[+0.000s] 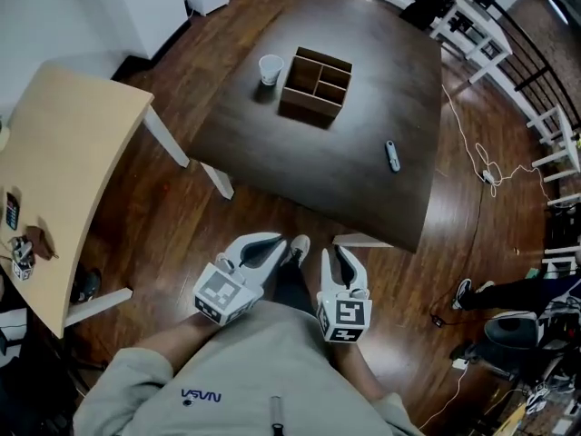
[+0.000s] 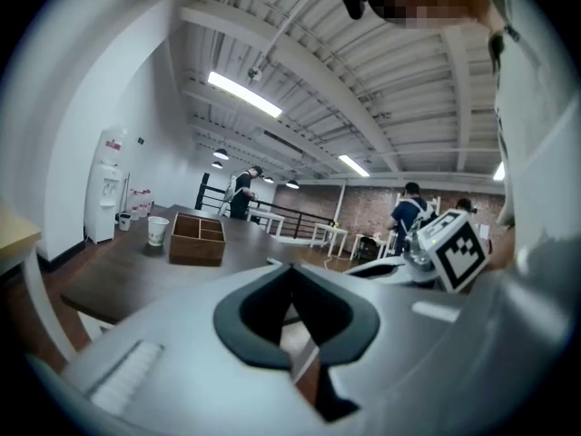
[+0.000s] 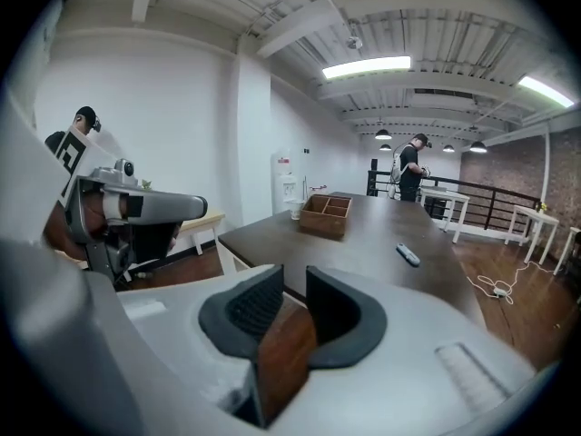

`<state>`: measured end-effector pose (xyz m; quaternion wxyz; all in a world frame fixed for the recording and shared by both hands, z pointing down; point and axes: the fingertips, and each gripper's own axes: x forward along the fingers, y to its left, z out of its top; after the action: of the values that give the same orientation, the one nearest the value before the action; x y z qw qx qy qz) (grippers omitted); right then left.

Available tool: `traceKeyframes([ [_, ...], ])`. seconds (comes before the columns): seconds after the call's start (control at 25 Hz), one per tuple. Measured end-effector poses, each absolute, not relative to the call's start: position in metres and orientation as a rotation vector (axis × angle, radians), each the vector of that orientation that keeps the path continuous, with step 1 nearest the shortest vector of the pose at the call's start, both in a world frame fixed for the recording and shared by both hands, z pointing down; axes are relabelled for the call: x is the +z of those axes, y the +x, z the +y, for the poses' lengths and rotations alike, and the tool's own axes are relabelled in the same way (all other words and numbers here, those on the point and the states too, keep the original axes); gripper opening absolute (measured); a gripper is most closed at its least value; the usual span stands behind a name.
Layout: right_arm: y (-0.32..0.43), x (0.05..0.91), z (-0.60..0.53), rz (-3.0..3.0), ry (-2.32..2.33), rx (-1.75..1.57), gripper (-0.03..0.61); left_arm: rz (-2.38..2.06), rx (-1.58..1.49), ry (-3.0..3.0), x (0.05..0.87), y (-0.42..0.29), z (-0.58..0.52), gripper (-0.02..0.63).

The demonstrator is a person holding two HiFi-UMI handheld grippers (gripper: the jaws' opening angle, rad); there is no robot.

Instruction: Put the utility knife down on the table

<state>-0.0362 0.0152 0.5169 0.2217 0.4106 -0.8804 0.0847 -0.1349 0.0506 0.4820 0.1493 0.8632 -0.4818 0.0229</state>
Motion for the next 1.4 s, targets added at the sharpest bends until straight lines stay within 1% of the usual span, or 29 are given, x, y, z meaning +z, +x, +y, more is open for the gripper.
traceKeyframes([
  [0.12,-0.037,0.493,0.055,-2.463,1.135,0.213,0.08,-1.358,0.086,2.511,0.472,-0.133,0.087,-0.02],
  [0.16,-0.036,0.485,0.063,-2.47,1.132,0.194,0.058,-1.361,0.084,2.508,0.469,-0.133,0.094,-0.02],
  [0.36,-0.022,0.455,0.093,-2.506,1.139,0.143,0.003,-1.372,0.064,2.497,0.453,-0.122,0.126,-0.02],
  [0.64,0.004,0.438,0.138,-2.565,1.111,0.131,0.002,-1.367,0.048,2.558,0.448,-0.081,0.18,-0.02],
  [1.16,0.12,0.424,0.226,-2.656,1.103,0.137,0.002,-1.408,0.062,2.568,0.44,0.046,0.269,-0.02],
  [1.4,0.155,0.429,0.266,-2.689,1.035,0.128,0.002,-1.48,0.052,2.516,0.436,0.083,0.302,-0.02],
])
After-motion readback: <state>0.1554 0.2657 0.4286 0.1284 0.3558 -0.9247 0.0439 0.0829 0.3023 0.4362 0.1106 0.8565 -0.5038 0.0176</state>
